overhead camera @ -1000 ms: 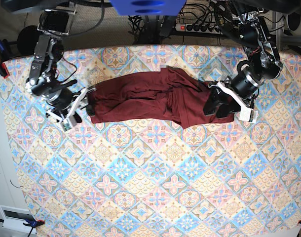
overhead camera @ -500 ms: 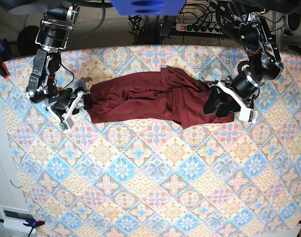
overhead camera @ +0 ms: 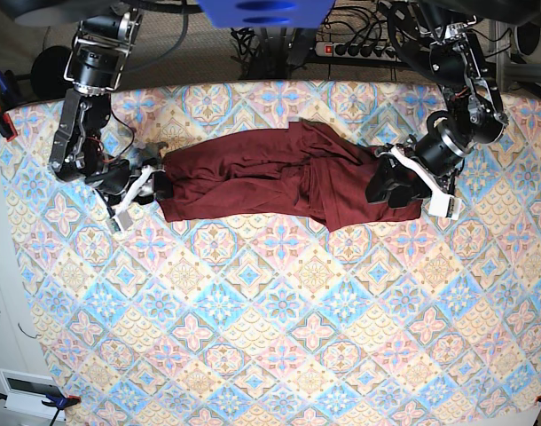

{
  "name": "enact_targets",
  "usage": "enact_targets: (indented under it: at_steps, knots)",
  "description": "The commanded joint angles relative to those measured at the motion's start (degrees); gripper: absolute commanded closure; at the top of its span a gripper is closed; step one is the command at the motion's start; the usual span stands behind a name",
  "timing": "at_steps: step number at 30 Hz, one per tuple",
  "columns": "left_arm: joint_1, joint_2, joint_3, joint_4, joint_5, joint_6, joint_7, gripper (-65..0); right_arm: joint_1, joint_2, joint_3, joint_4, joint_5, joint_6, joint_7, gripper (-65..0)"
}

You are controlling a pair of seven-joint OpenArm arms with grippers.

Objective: Layout the t-shirt on the table in an organized manner, then fold the t-shirt properly
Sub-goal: 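Grasp both ends of the folded strip with both grippers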

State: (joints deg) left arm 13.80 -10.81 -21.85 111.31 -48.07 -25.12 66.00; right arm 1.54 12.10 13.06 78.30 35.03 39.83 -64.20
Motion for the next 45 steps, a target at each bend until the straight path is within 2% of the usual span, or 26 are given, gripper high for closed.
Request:
enact_targets:
  at_steps: [1, 13, 18, 25, 28, 33, 36, 45]
  knots:
    - [-0.48, -0.49, -0.09, 0.83, -1.20, -0.15, -1.25, -30.0, 0.61, 0.43, 0.08, 0.60, 0.89, 0.17, 0.07, -31.6]
    - [-0.57, -0.49, -0.09, 0.83, -1.29, -0.15, -1.25, -30.0, -0.27, -5.90, 0.00, 0.60, 1.50, 0.17, -0.02, -31.6]
    - [-0.57, -0.49, -0.09, 0.83, -1.29, -0.15, -1.34, -30.0, -0.71, -7.39, 0.00, 0.51, 1.50, 0.17, -0.02, -31.6]
    - [-0.57, -0.49, -0.09, 0.83, -1.29, -0.15, -1.51, -30.0, -1.15, -9.68, 0.00, -6.17, 1.50, 0.17, 0.42, -31.0]
    - [-0.57, -0.49, -0.09, 0.83, -1.29, -0.15, -1.51, -30.0, -1.23, -9.59, 0.00, -6.35, 1.50, 0.17, 0.86, -25.8]
    - [-0.57, -0.49, -0.09, 0.83, -1.38, -0.15, -1.51, -29.9, -1.06, -9.24, 0.61, -6.35, 1.85, 0.17, 0.69, -4.4]
    - [-0.57, -0.49, -0.09, 0.83, -1.20, -0.15, -1.51, -29.9, -1.06, -9.06, 1.14, -6.35, 5.55, 0.17, 0.78, -4.1]
    - [-0.57, -0.49, 0.09, 0.74, -0.94, -0.15, -1.34, -29.9, 2.81, -0.63, 8.26, -7.05, 7.30, 0.17, 0.69, -4.2]
